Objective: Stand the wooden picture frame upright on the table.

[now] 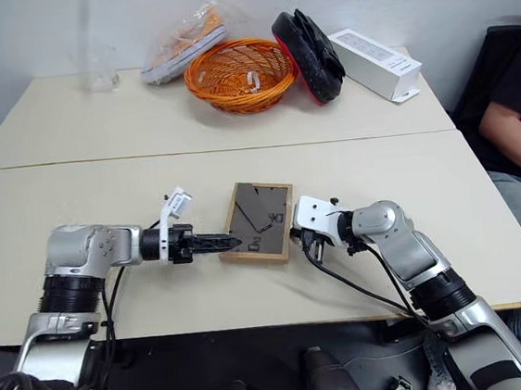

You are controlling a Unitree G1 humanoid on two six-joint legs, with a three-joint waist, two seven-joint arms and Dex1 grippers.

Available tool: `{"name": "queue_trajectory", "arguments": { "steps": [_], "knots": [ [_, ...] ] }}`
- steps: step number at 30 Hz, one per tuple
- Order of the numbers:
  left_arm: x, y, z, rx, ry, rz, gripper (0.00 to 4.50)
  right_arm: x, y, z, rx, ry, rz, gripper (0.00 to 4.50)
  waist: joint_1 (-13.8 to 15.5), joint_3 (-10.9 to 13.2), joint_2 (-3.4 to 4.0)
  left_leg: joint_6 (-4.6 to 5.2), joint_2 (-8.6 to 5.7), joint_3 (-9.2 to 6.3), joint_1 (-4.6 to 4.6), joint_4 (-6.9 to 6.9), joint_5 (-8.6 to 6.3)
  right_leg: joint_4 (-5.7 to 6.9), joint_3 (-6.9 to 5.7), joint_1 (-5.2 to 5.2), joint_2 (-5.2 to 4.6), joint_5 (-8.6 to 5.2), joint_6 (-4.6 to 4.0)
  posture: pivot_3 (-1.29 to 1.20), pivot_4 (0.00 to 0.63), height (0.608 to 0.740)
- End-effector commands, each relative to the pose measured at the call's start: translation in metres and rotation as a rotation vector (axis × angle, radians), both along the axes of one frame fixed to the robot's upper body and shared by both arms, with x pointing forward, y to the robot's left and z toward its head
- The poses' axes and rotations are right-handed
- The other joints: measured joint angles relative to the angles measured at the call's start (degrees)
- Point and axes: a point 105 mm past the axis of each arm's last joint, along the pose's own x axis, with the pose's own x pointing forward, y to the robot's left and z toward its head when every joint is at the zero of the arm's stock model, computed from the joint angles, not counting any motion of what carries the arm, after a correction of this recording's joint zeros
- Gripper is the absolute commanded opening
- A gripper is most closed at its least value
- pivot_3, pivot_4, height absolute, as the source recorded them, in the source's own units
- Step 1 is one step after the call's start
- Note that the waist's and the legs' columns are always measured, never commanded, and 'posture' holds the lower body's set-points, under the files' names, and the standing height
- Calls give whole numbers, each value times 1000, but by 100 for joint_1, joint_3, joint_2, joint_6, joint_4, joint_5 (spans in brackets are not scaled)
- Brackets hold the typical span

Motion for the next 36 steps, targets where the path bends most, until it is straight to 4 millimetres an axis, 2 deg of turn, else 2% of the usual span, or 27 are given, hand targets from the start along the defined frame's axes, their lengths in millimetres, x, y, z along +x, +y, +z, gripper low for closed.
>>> {"name": "queue_trajectory", "arguments": {
  "steps": [1,4,11,13,16,22,25,28,34,36],
  "knots": [
    [-6,-16,-6,-31,71,-29,4300,-3,6,6,7,-29,27,0,19,0,0,1,0,0,-1,0,-1,0,0,0,0,0,0,0,150,740],
    [0,-15,4,-72,71,5,3620,-3,4,6,7,-31,20,0,20,0,0,1,0,1,-4,1,-1,1,0,-5,0,0,0,0,150,740],
    [4,-3,10,-103,65,56,1618,-9,1,9,42,-37,16,0,-10,1,-1,-4,1,1,-8,1,1,6,1,-12,1,0,0,0,150,740],
    [3,-1,14,-122,51,58,1254,-13,-4,14,69,-28,5,0,-15,1,-1,-4,1,1,-11,1,1,7,1,-13,1,0,0,0,150,740],
    [-3,-1,25,-152,13,40,1247,-19,-16,29,136,17,-22,573,-18,2,-1,-5,1,1,-12,1,2,9,1,-16,1,0,0,0,150,740],
    [-16,1,36,-129,-75,9,1247,-34,-26,76,293,118,1,2390,-27,5,-1,-7,3,-1,-19,1,1,10,1,-23,1,0,0,0,150,740],
    [-22,-2,45,-141,-116,-17,1247,-30,-14,102,413,148,9,3416,-42,5,-1,-8,3,0,-15,1,1,10,1,-20,2,0,0,0,150,740],
    [-26,-7,54,-160,-160,-51,1247,-26,3,107,462,181,33,4422,-59,6,-1,-10,3,-3,-17,-1,3,11,0,-23,2,0,-1,0,150,740],
    [-26,-13,61,-172,-200,-67,1247,-31,39,103,498,233,104,4500,-71,6,-1,-9,3,-4,-27,0,2,8,-1,-29,2,-1,-1,0,150,740],
    [-24,-11,59,-149,-197,-56,1247,-43,47,106,510,242,174,4500,-75,6,-1,-9,3,-5,-29,0,2,8,-2,-30,2,-1,-1,0,150,740]
  ]
}}
